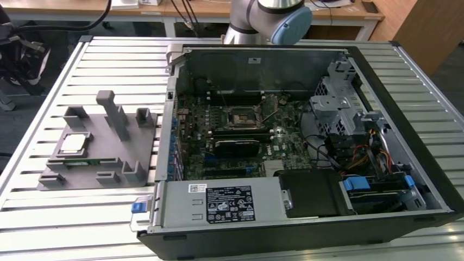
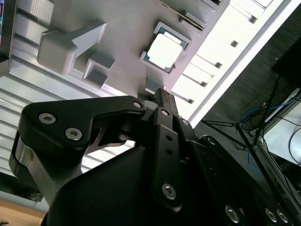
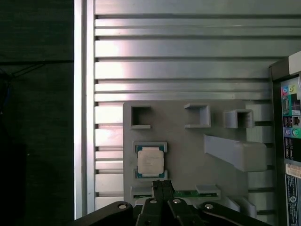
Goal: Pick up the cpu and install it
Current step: 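Pick up the cpu and move it towards the insertion slot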
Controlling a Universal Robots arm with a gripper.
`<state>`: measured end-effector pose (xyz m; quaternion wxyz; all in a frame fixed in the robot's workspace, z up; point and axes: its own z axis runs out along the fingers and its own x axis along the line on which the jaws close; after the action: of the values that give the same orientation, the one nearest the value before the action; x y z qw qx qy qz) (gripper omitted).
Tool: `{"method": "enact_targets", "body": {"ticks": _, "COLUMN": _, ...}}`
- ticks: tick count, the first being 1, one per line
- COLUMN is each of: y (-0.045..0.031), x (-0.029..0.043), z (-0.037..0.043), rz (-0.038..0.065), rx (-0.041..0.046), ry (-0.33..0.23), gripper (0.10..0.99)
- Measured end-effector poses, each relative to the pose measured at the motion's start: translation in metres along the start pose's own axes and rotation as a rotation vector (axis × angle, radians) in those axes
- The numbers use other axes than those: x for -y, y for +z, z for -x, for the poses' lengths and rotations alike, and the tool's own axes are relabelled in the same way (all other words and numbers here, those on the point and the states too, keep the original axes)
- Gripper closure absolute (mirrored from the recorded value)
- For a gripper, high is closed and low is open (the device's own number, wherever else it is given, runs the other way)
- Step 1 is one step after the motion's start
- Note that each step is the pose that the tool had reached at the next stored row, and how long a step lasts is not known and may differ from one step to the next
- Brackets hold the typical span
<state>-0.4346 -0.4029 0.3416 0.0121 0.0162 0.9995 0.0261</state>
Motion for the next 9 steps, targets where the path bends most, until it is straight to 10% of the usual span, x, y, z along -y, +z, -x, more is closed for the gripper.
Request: {"method": "enact_targets", "body": {"ticks": 9, "y": 0.0056, "x": 0.0003, "z": -0.0002, "rz": 0.0, "rx": -0.0001, "ry": 0.0, "gripper": 0.98}}
